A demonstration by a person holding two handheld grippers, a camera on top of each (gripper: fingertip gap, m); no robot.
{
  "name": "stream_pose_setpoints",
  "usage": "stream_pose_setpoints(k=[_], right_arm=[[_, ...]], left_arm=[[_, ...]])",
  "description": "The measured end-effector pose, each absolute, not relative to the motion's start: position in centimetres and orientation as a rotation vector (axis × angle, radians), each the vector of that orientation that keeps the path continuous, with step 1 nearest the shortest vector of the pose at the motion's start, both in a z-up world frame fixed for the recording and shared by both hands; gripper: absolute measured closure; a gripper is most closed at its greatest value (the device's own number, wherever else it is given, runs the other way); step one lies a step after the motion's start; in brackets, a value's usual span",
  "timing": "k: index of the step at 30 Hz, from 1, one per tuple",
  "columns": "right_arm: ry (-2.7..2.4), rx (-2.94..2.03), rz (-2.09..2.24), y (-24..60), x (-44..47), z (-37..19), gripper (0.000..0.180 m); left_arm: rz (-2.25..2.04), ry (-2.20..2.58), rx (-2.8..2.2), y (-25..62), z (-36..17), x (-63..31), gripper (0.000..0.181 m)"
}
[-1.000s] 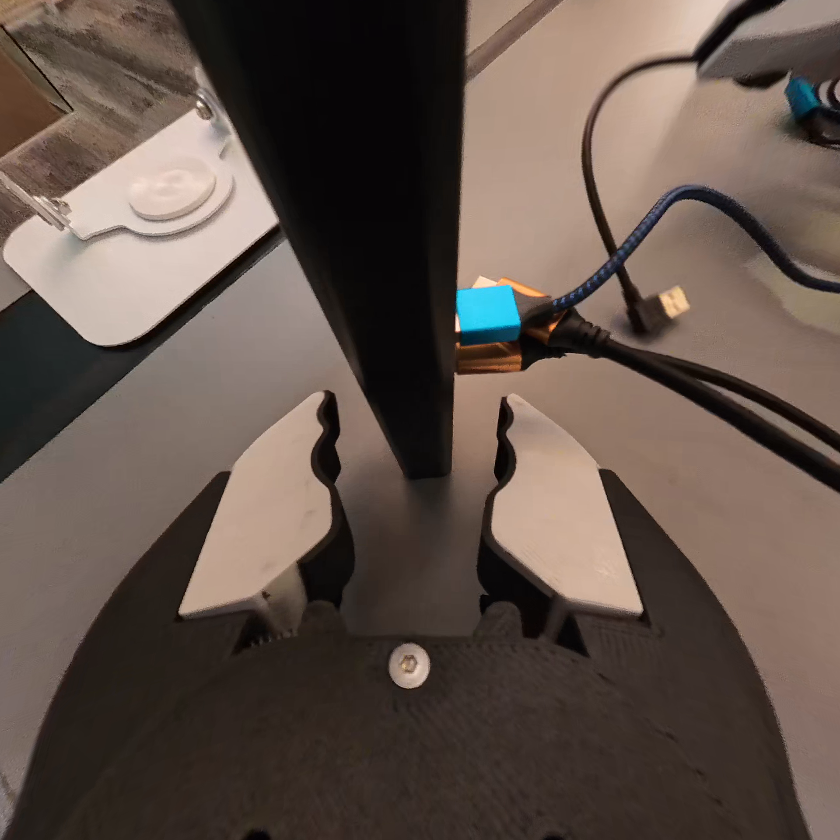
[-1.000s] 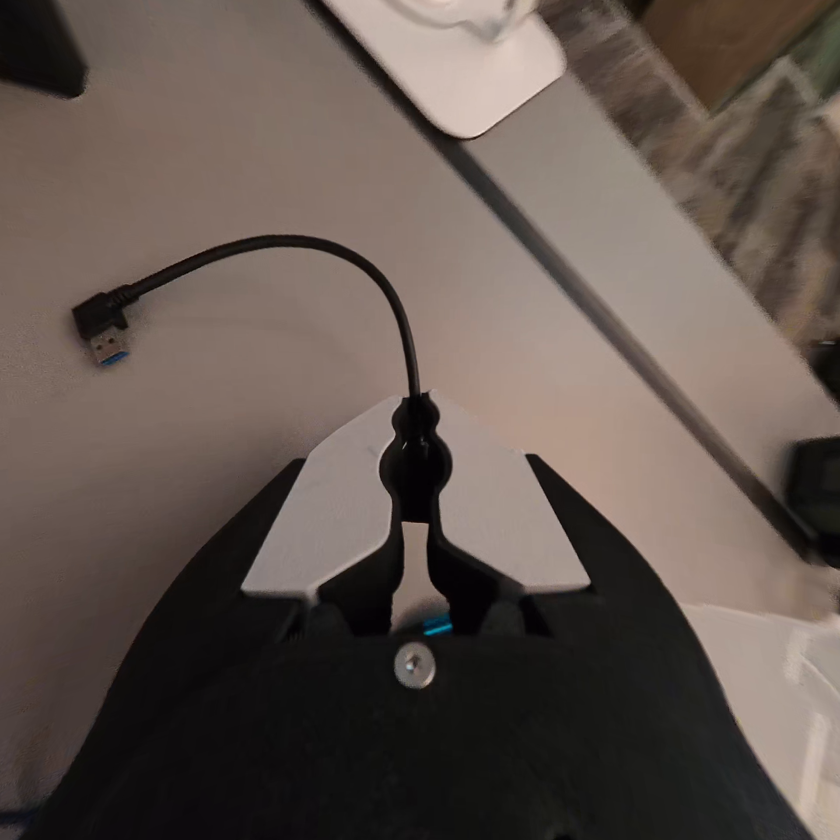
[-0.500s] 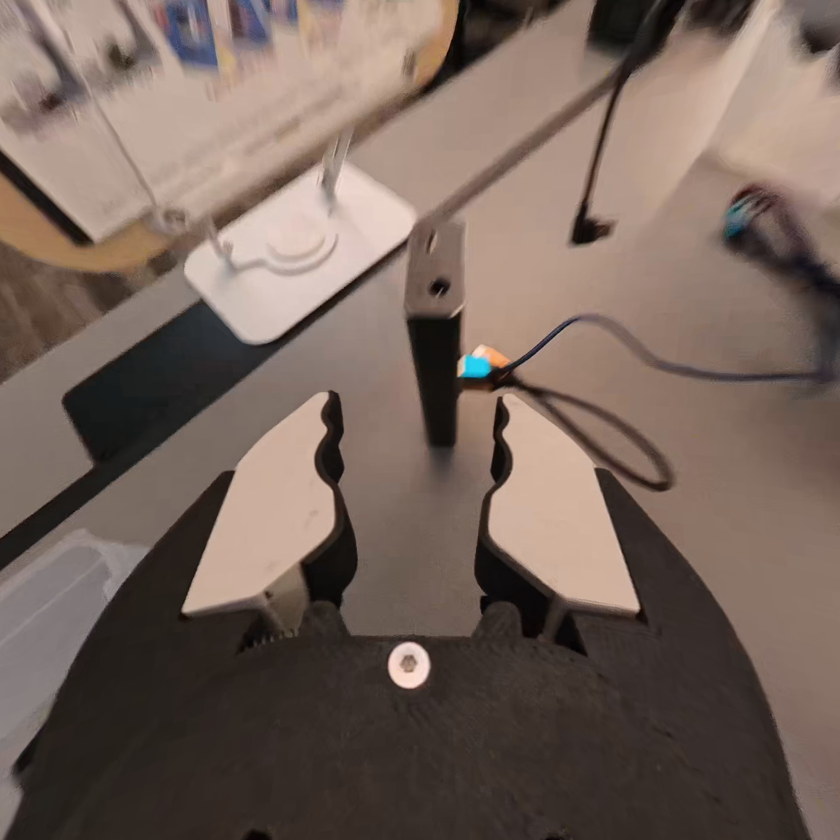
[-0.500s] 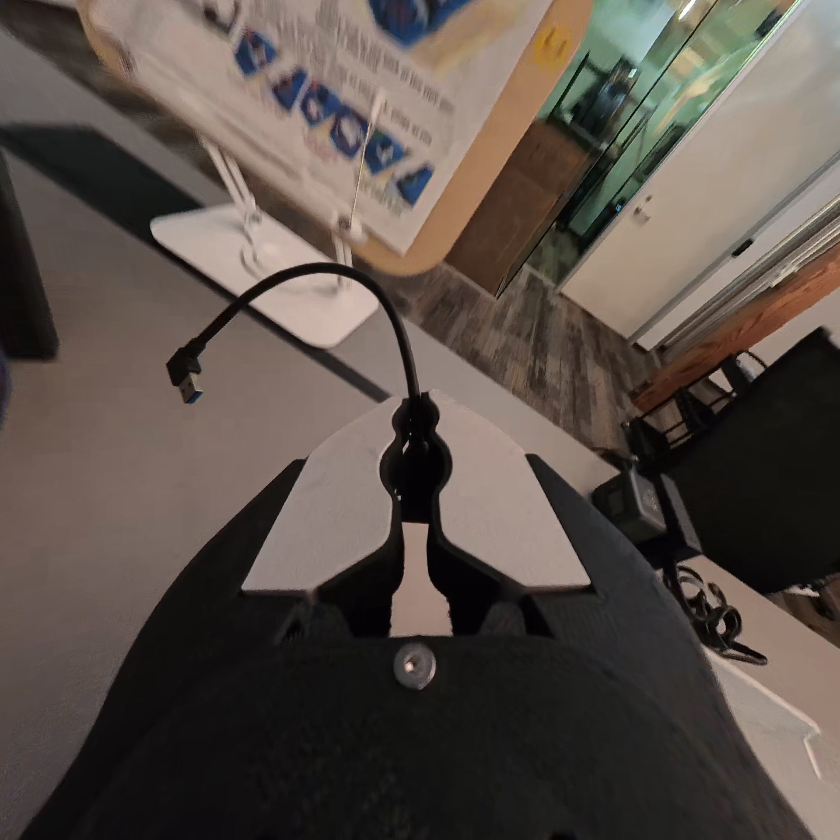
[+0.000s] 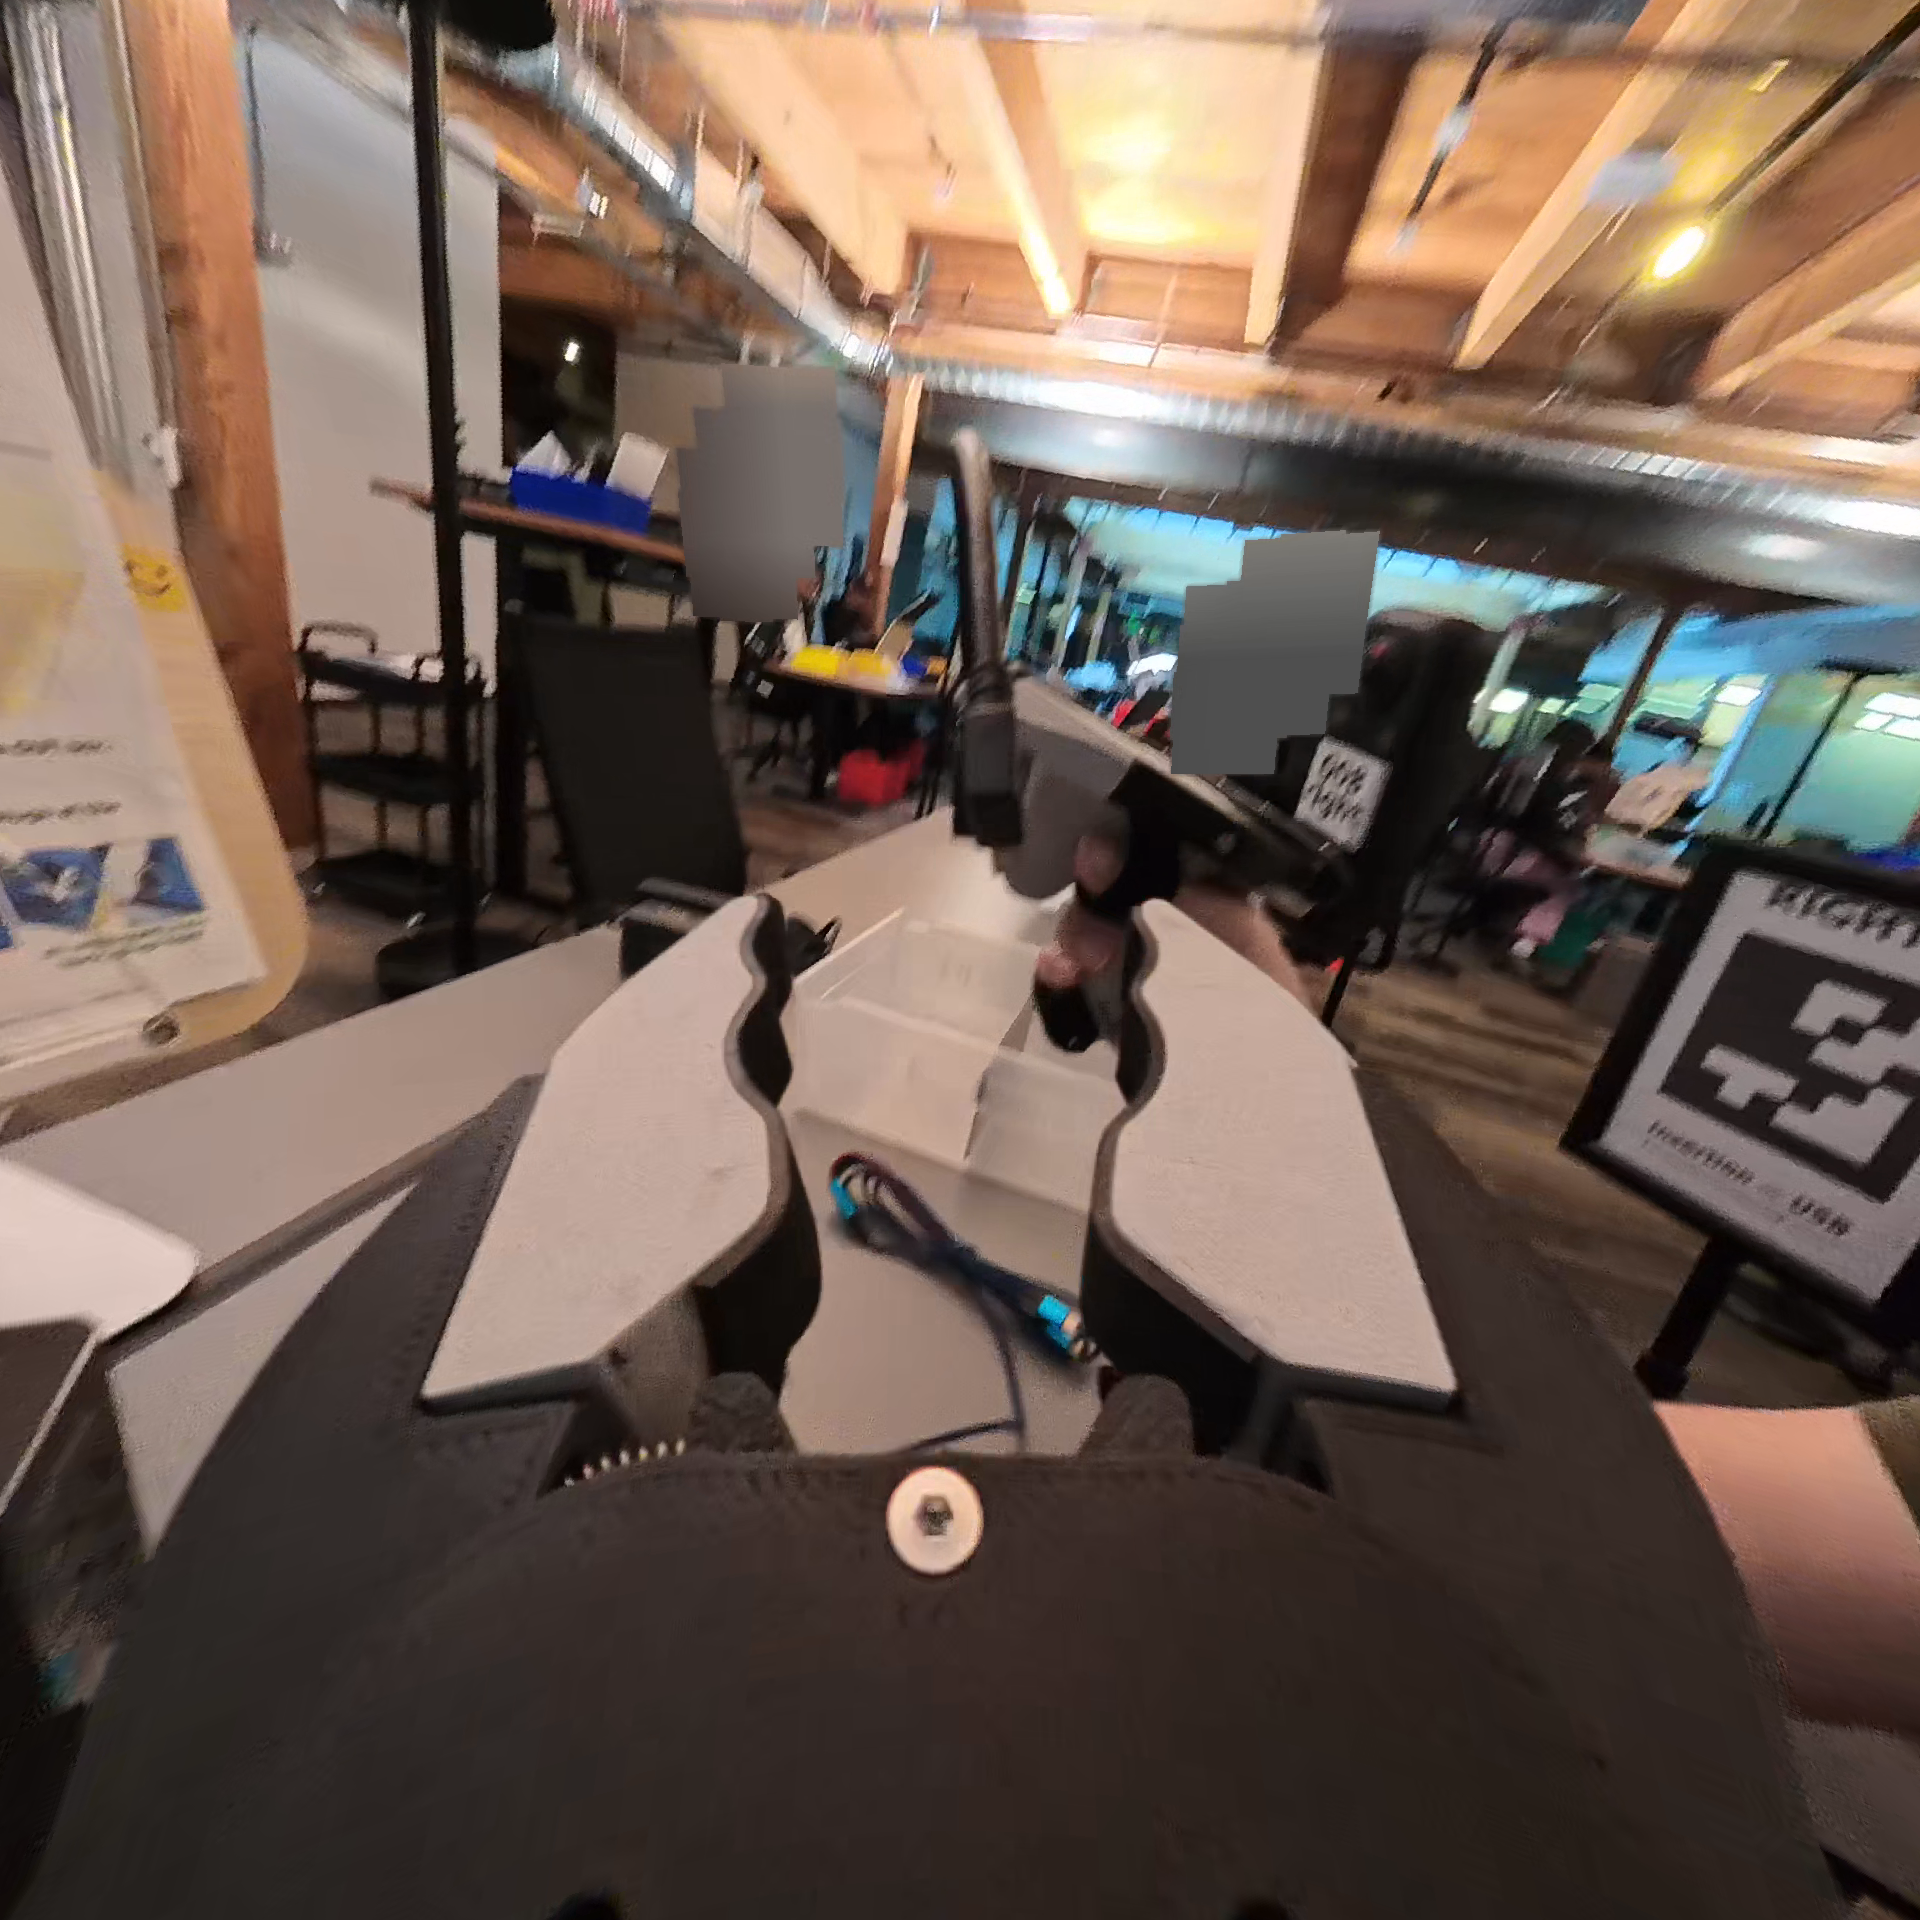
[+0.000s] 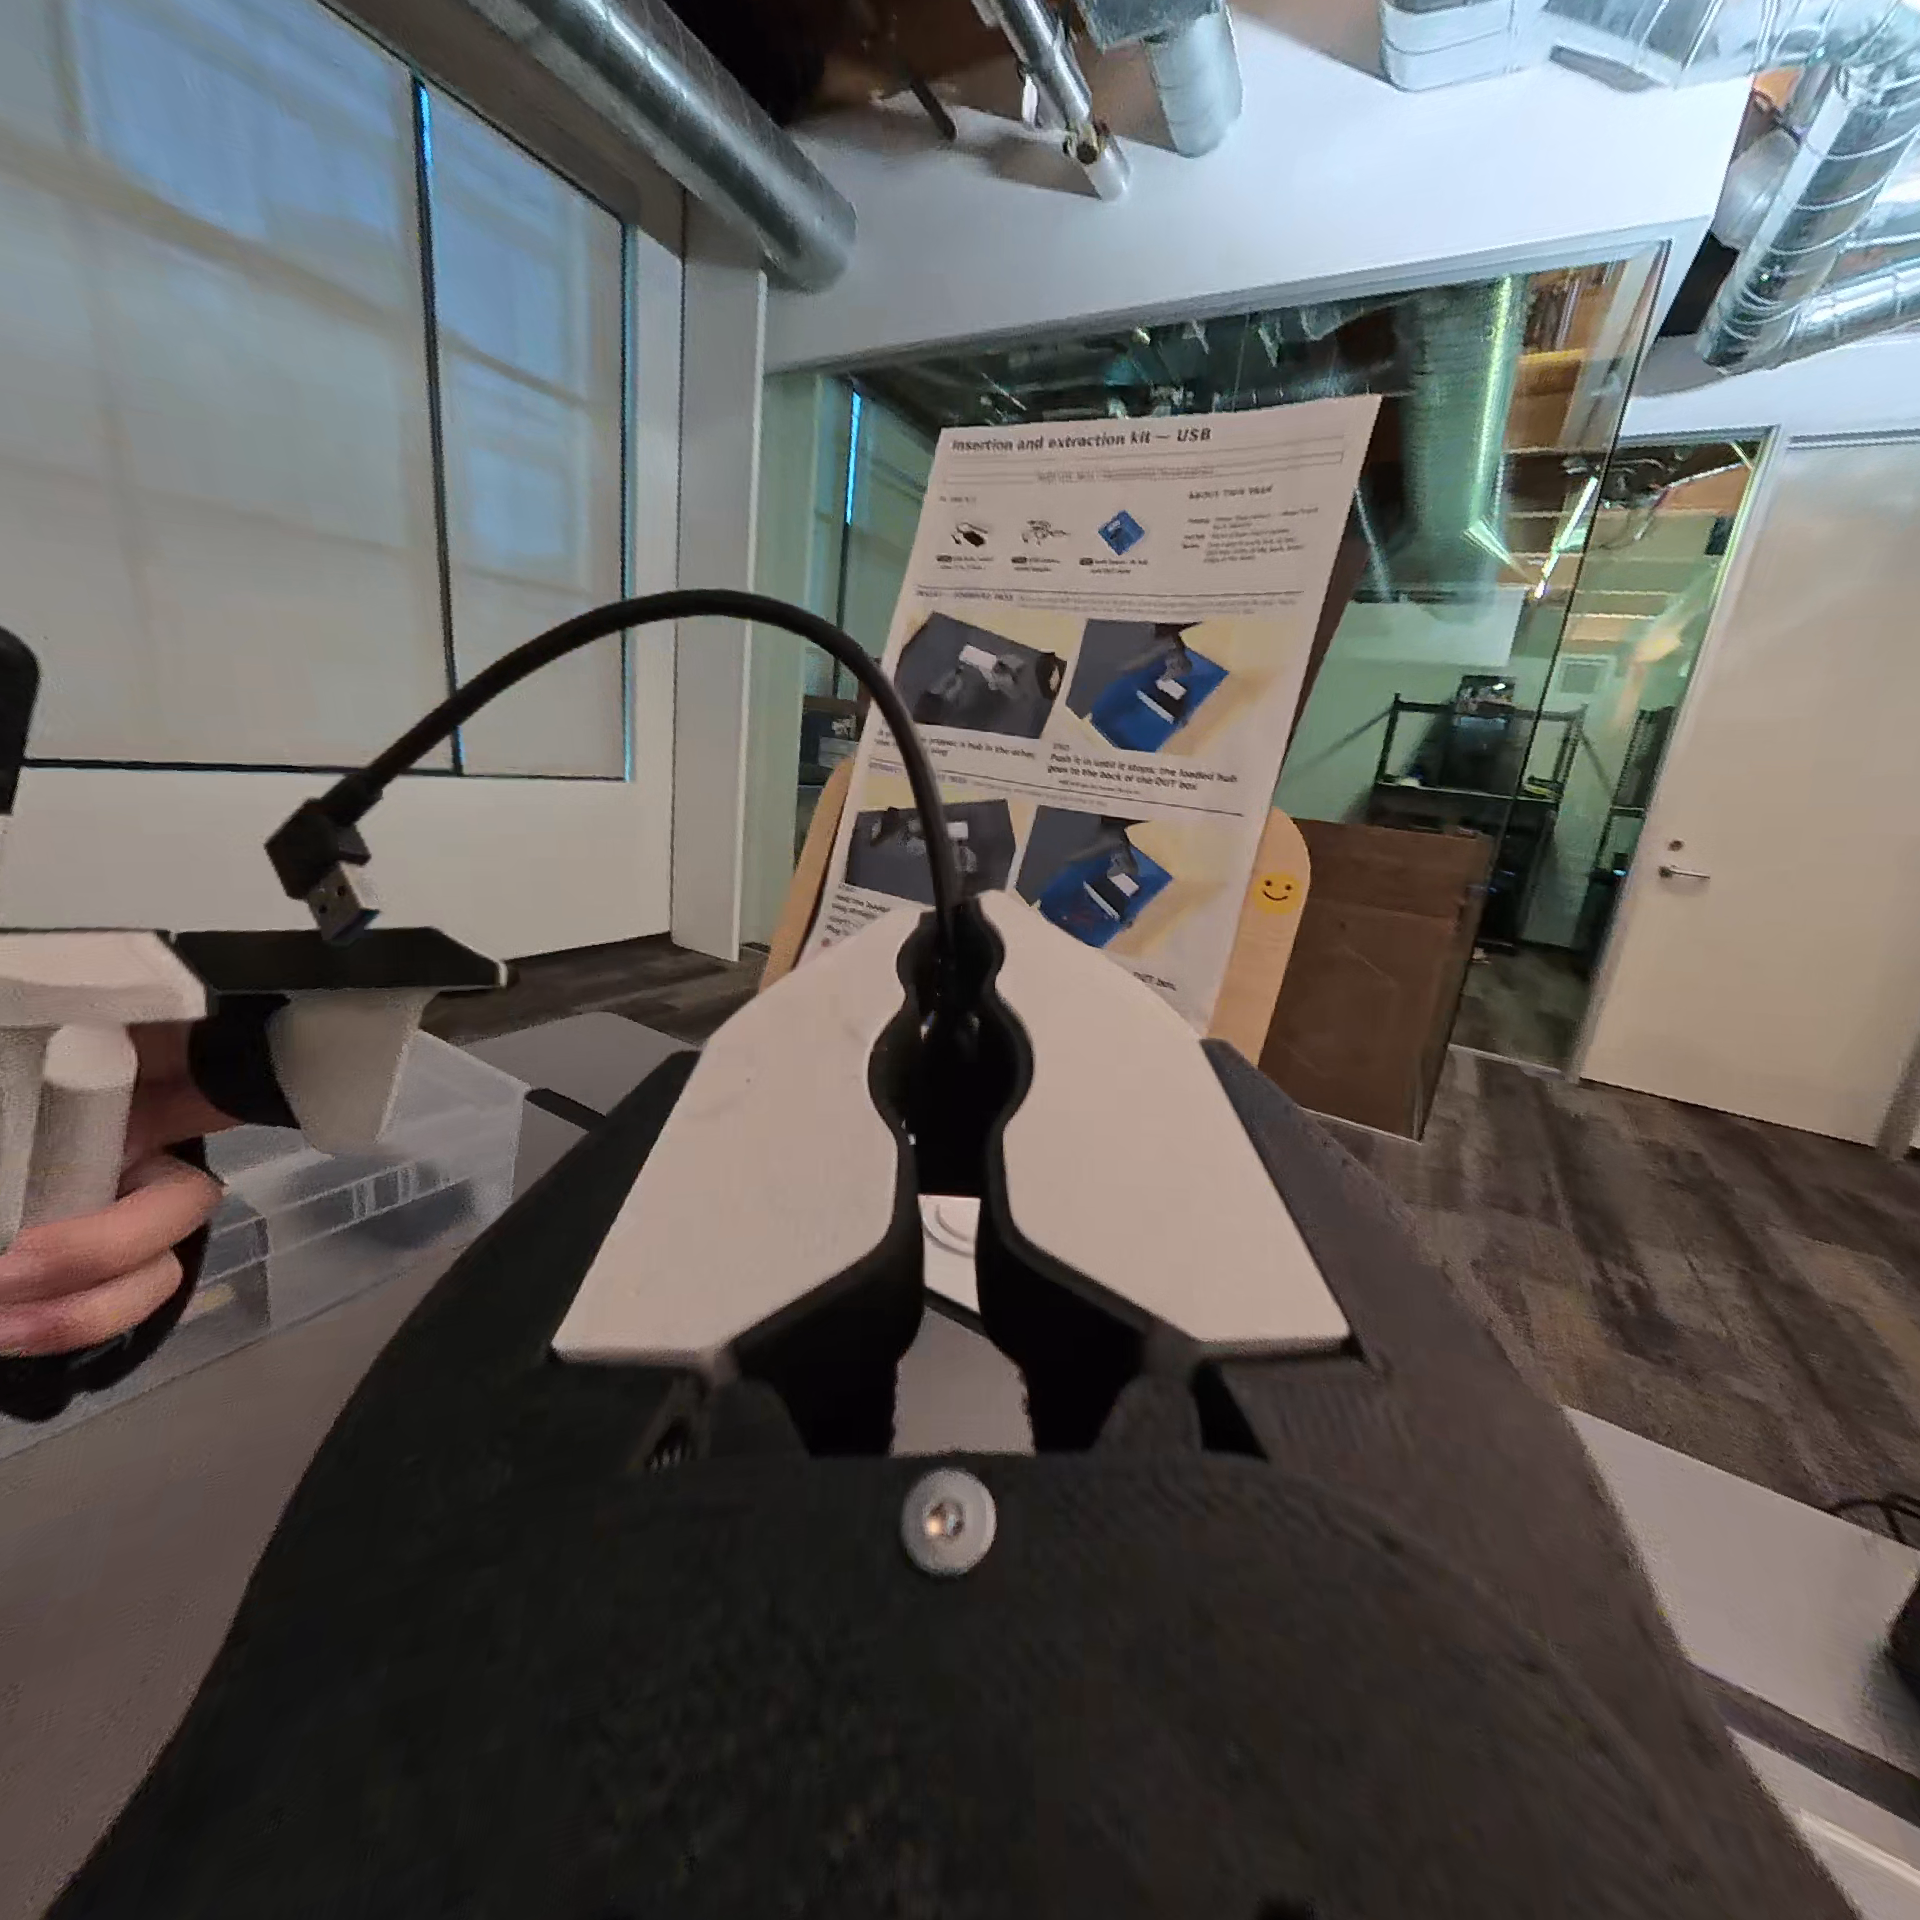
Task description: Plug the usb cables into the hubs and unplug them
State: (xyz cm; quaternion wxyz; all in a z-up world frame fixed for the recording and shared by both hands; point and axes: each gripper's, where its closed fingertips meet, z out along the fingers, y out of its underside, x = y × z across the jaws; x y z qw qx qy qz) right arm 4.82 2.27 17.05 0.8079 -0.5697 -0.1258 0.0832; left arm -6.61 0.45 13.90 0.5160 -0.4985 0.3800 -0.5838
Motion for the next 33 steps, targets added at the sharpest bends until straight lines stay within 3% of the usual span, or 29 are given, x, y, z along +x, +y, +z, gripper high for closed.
stream_pose_setpoints(k=[4, 6, 12, 14, 18, 23, 28, 33], right_arm=[[-0.284, -1.19, 0.191, 1.9, 4.2, 17.5, 0.175], [-0.297, -1.185, 0.206, 1.9, 3.7, 17.5, 0.174], [-0.332, -1.186, 0.209, 2.3, 2.6, 17.2, 0.174], [-0.349, -1.186, 0.226, 2.4, 2.0, 17.0, 0.174], [-0.414, -1.194, 0.157, 3.2, 1.5, 16.2, 0.175], [-0.718, -1.167, 0.009, 1.8, 0.0, 15.4, 0.145], [-1.155, -1.005, -0.113, -2.6, -6.6, 13.5, 0.152], [-1.32, -1.127, -0.297, -1.0, -8.0, 9.7, 0.158]], left_arm=[[-1.402, 0.839, -1.117, 0.4, 15.0, -7.5, 0.141], [-1.364, 0.843, -1.133, 0.8, 14.6, -7.4, 0.135], [-1.413, 0.84, -1.101, 0.6, 14.9, -7.5, 0.143], [-1.391, 0.873, -1.071, 0.4, 14.8, -7.7, 0.175], [-1.182, 0.974, -1.061, 0.6, 15.0, -8.5, 0.175], [-0.519, 1.187, -1.065, 2.4, 13.2, -9.9, 0.175], [-0.209, 1.474, -0.972, 1.5, 9.4, -8.8, 0.175], [-0.125, 1.629, -0.94, 0.5, 6.7, -7.9, 0.175]])
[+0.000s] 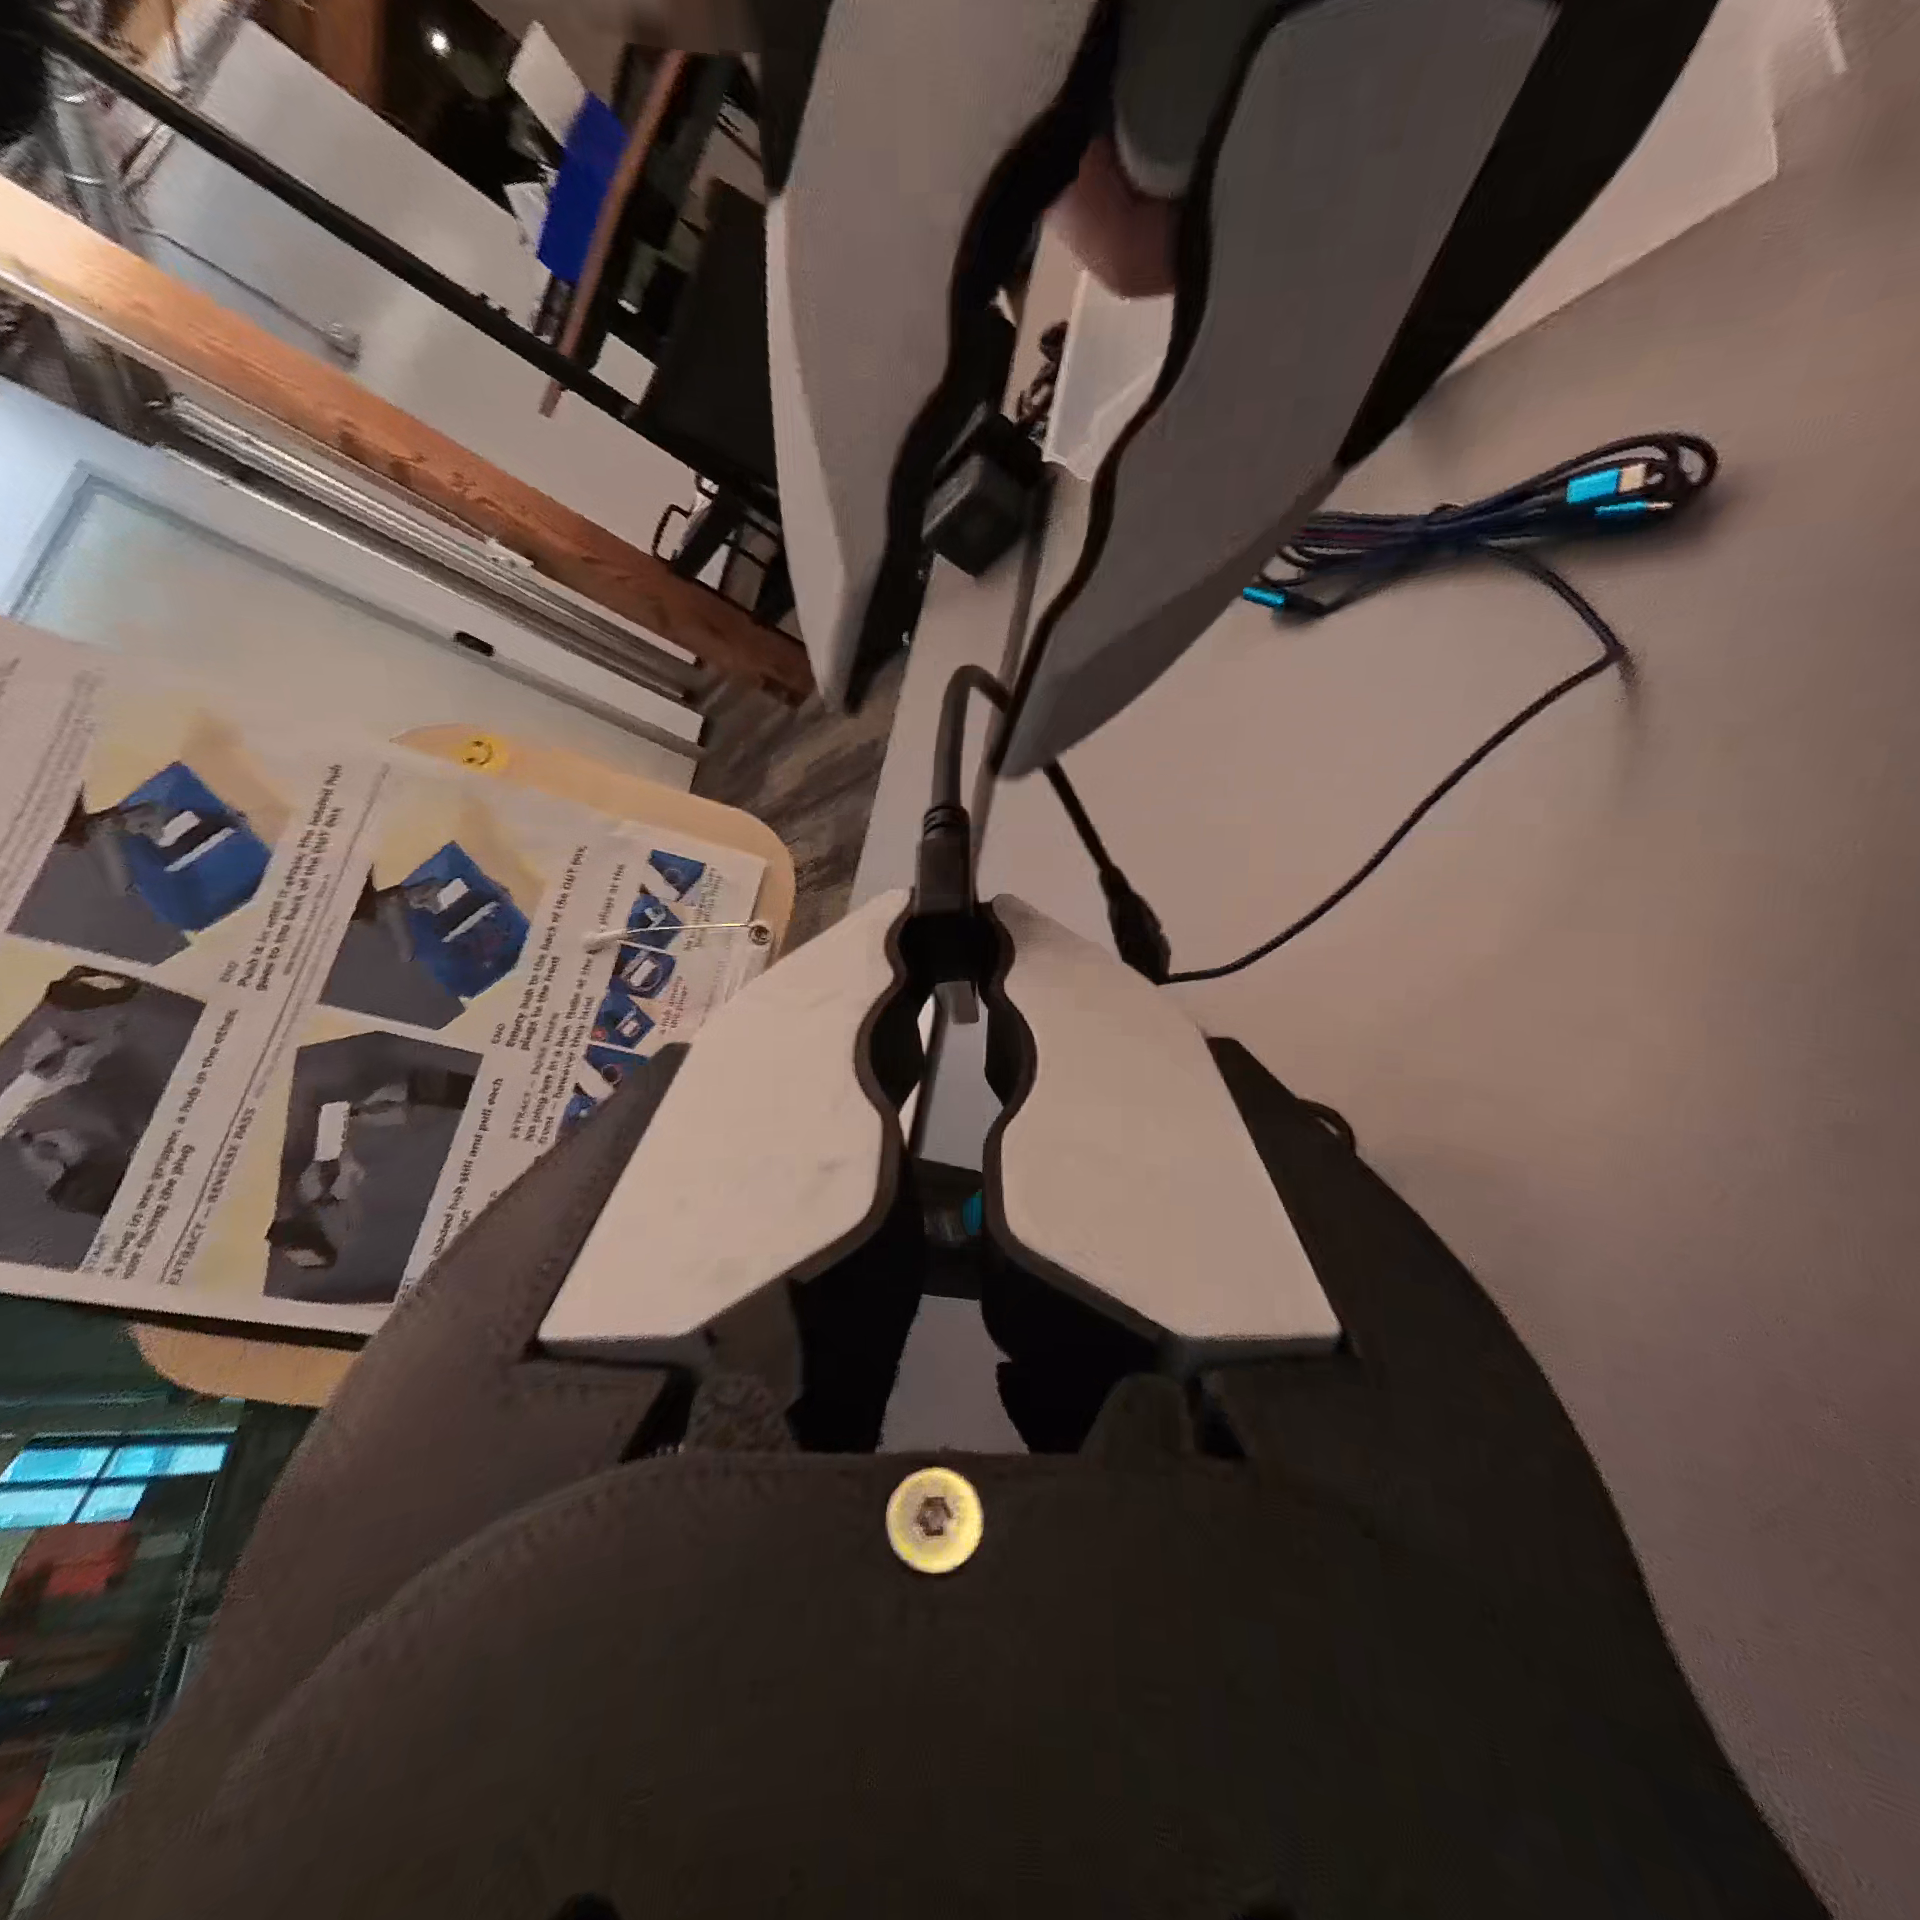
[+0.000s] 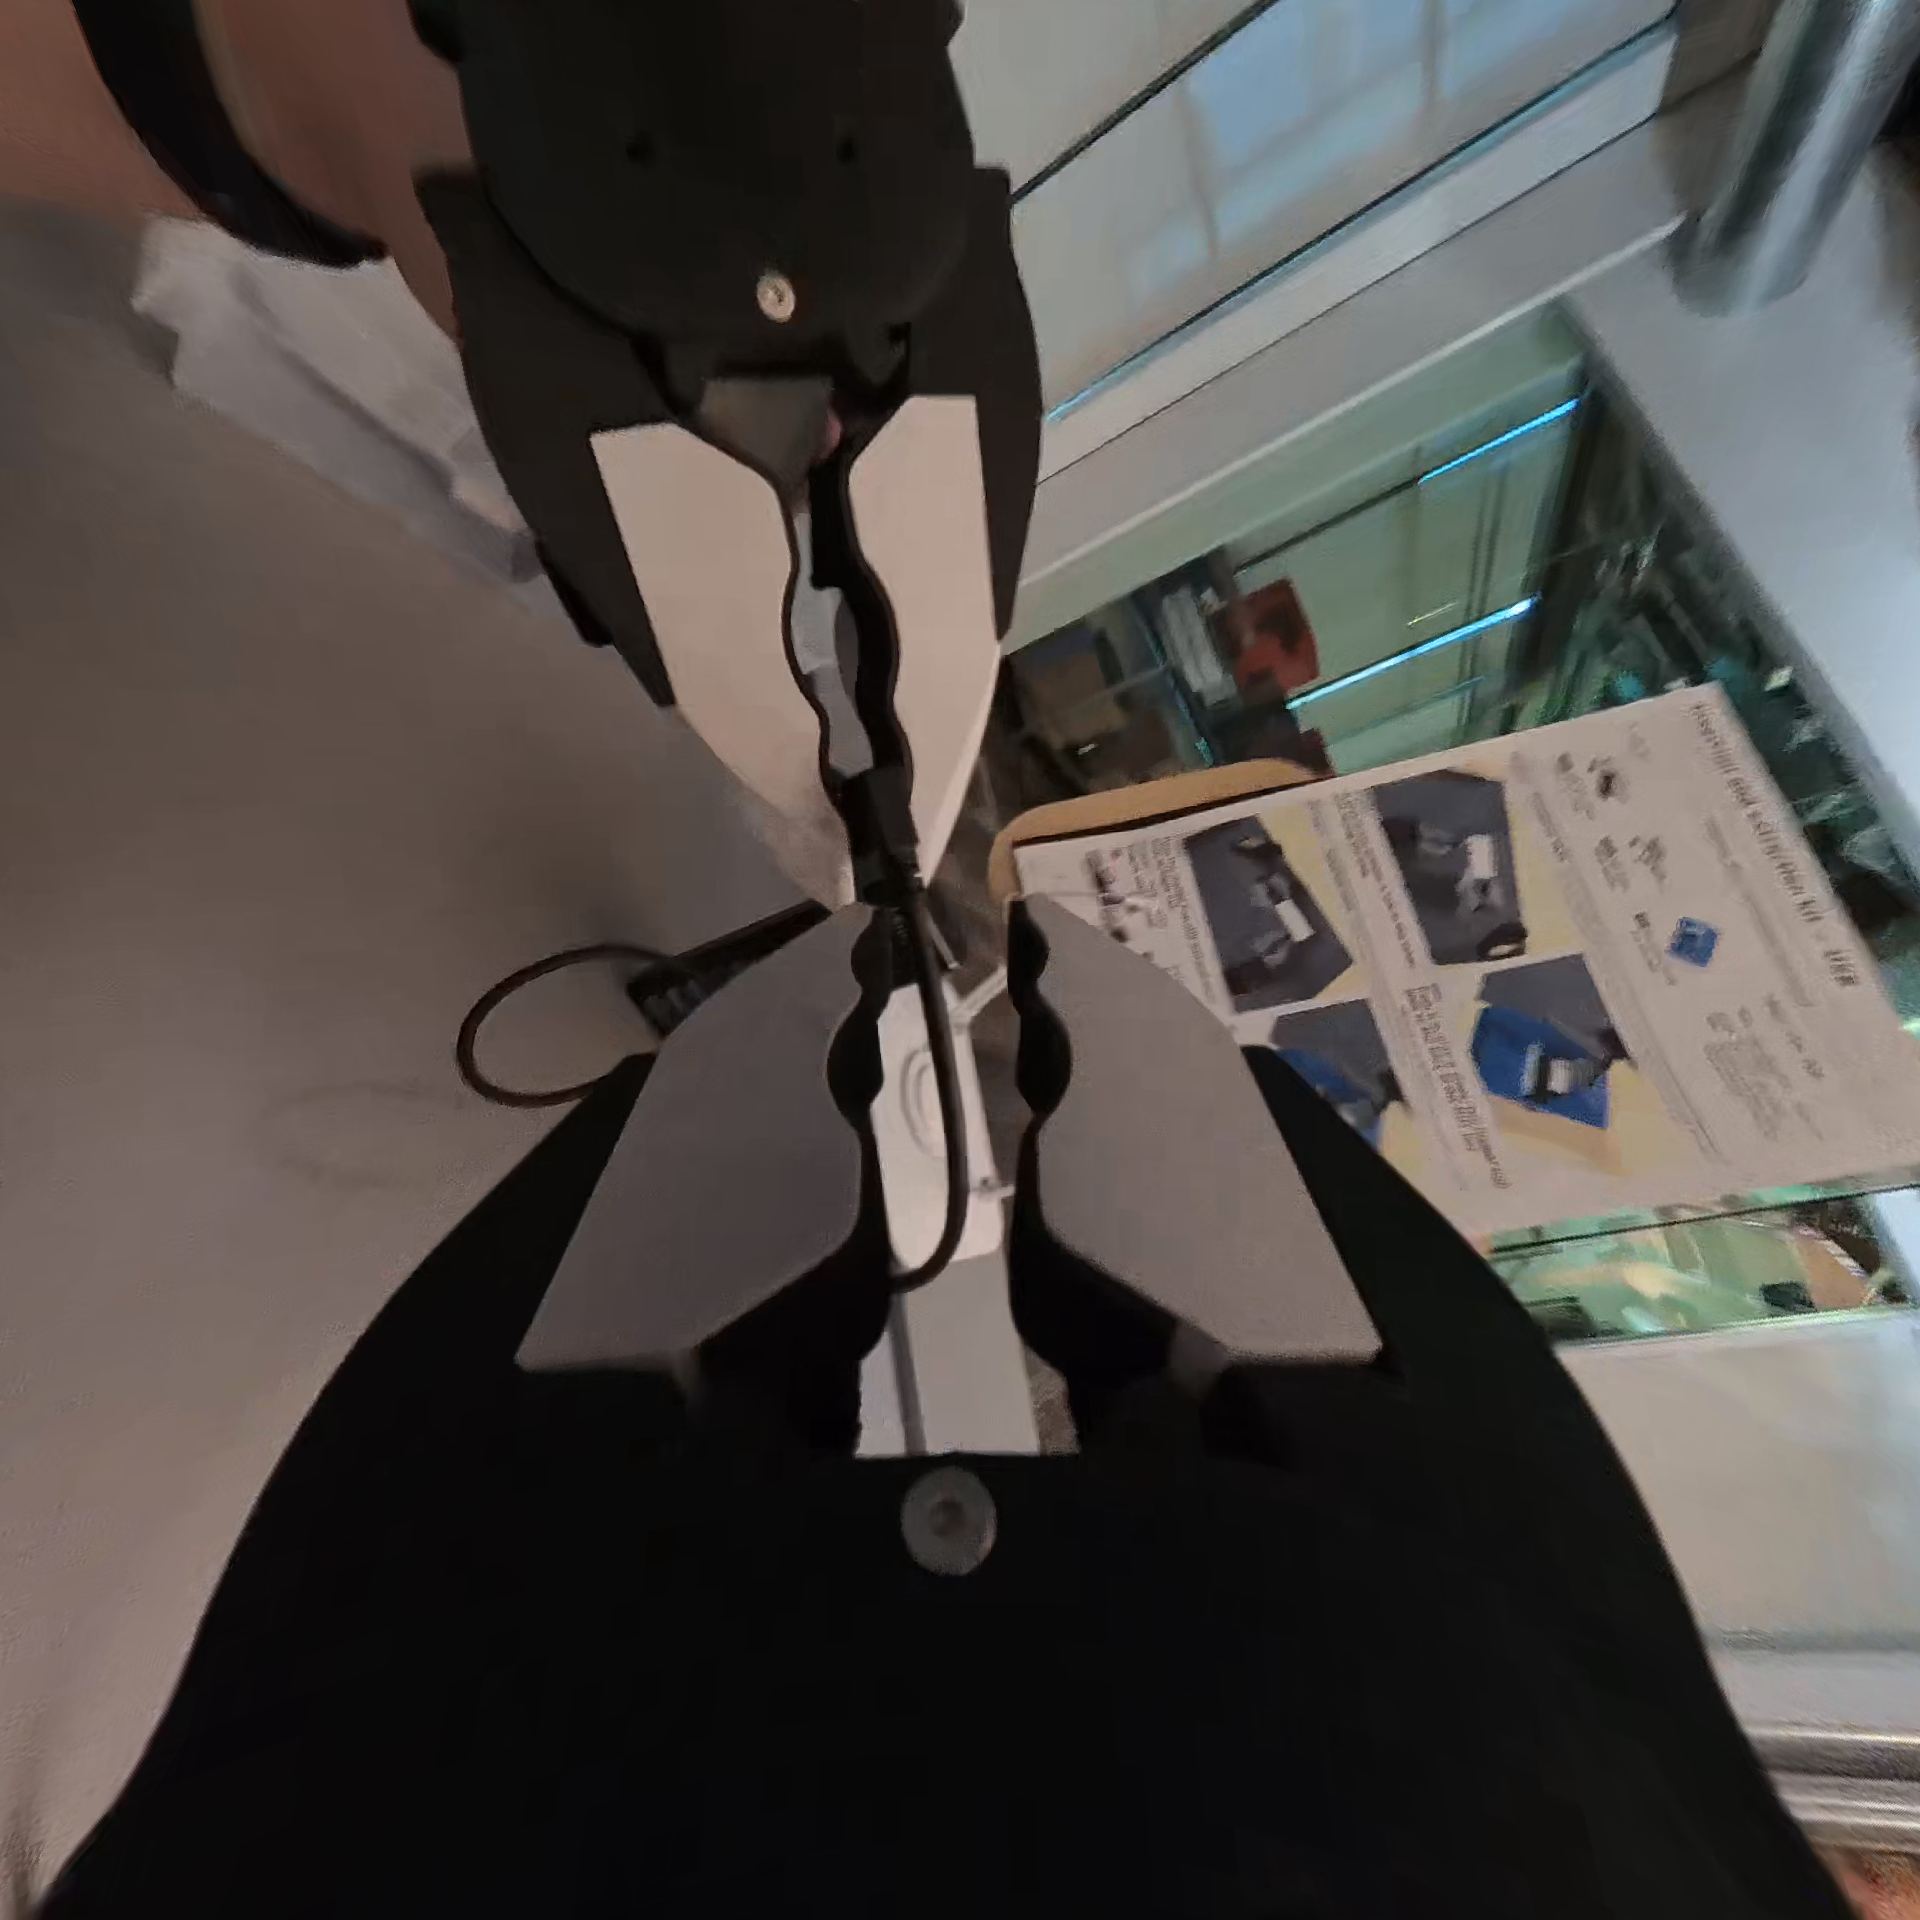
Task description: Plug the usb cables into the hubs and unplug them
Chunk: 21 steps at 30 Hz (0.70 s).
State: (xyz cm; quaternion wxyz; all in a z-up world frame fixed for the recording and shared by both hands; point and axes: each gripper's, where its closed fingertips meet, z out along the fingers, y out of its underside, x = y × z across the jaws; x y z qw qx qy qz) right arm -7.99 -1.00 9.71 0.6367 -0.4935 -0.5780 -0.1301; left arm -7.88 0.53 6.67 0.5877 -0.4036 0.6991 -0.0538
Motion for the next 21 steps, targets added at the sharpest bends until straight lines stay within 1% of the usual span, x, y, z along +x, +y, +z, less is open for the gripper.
stream_pose_setpoints(k=[2, 5, 7, 9, 12, 15, 17, 19, 21], right_arm=[[-1.35, -1.172, -0.273, -0.6, -8.0, 8.6, 0.16], [-1.401, -1.205, -0.292, -0.4, -7.8, 7.4, 0.173], [-1.392, -1.228, -0.252, -0.7, -7.8, 7.7, 0.174], [-1.327, -1.22, -0.156, -1.3, -7.9, 9.1, 0.175], [-1.148, -1.171, 0.09, -2.3, -7.7, 12.5, 0.175], [-1.009, -1.091, 0.392, -3.3, -8.0, 14.9, 0.175], [-0.933, -1.09, 0.52, -3.1, -8.3, 15.5, 0.175], [-0.859, -1.095, 0.643, -2.7, -8.4, 15.8, 0.175], [-0.777, -1.128, 0.748, -1.9, -8.4, 15.8, 0.175]], left_arm=[[-0.113, 1.654, -0.925, 0.2, 6.2, -7.6, 0.175], [-0.132, 1.664, -0.908, -0.5, 6.2, -7.3, 0.175], [-0.185, 1.623, -0.904, -0.9, 6.9, -7.3, 0.175], [-0.315, 1.508, -0.923, -1.0, 8.7, -7.5, 0.171], [-0.642, 1.434, -1.054, -1.1, 10.2, -8.4, 0.141], [-1.062, 1.405, -1.12, -2.7, 10.7, -8.1, 0.134], [-1.161, 1.389, -1.103, -3.2, 10.8, -7.4, 0.136], [-1.12, 1.391, -1.105, -3.1, 10.3, -6.6, 0.146], [-1.059, 1.397, -1.119, -2.8, 9.8, -6.1, 0.149]])
